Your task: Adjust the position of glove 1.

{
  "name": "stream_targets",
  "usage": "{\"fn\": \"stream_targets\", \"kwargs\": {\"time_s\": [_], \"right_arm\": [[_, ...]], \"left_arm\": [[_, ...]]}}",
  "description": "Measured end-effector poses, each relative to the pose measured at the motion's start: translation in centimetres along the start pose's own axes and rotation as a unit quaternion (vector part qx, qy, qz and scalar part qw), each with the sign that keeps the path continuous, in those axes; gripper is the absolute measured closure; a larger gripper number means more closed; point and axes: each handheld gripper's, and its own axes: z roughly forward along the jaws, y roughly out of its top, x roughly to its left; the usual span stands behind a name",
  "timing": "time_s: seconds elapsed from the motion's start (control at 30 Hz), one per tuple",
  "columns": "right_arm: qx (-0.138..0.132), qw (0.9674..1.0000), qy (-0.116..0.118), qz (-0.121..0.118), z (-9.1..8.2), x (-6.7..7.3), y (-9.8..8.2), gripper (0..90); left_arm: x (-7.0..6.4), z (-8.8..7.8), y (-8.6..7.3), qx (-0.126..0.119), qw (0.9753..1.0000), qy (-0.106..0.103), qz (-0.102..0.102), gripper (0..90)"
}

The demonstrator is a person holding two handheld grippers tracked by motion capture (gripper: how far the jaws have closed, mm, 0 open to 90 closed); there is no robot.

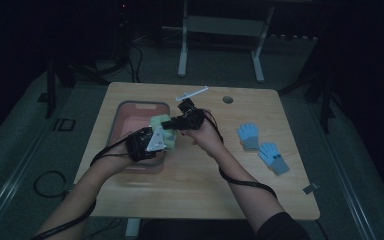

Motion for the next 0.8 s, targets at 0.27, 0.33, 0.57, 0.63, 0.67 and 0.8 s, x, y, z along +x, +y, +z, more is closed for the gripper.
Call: {"fn": "stream_targets", "kwargs": {"time_s": [0.27, 0.33, 0.57, 0.63, 0.67, 0.8], "right_arm": [[0.001, 0.9999, 0.014, -0.003, 2.9, 1.3, 1.0, 71.9], [0.002, 0.9998, 0.018, -0.001, 4.0, 1.6, 1.2, 72.0], [0.016, 0.9997, 0.016, 0.008, 6.5, 1.6, 0.8, 72.1], [0.020, 0.9997, 0.013, 0.009, 7.1, 1.4, 0.6, 72.1], [0.025, 0.9996, 0.013, 0.010, 7.4, 1.3, 0.5, 72.2], [0.037, 0.9992, 0.005, 0.013, 8.5, 0.6, 0.2, 72.0]], "left_arm": [[0.8, -0.9, -3.1, 0.004, 1.0000, -0.003, -0.008, 78.2], [1.3, -1.2, -4.4, 0.005, 0.9998, -0.015, -0.008, 78.3], [2.0, 0.0, -6.5, 0.022, 0.9985, -0.044, -0.023, 78.2], [2.1, 0.5, -6.8, 0.028, 0.9980, -0.051, -0.027, 78.2], [2.1, 0.9, -6.9, 0.030, 0.9977, -0.053, -0.029, 78.2], [2.3, 2.2, -7.1, 0.045, 0.9961, -0.068, -0.035, 78.2]]}}
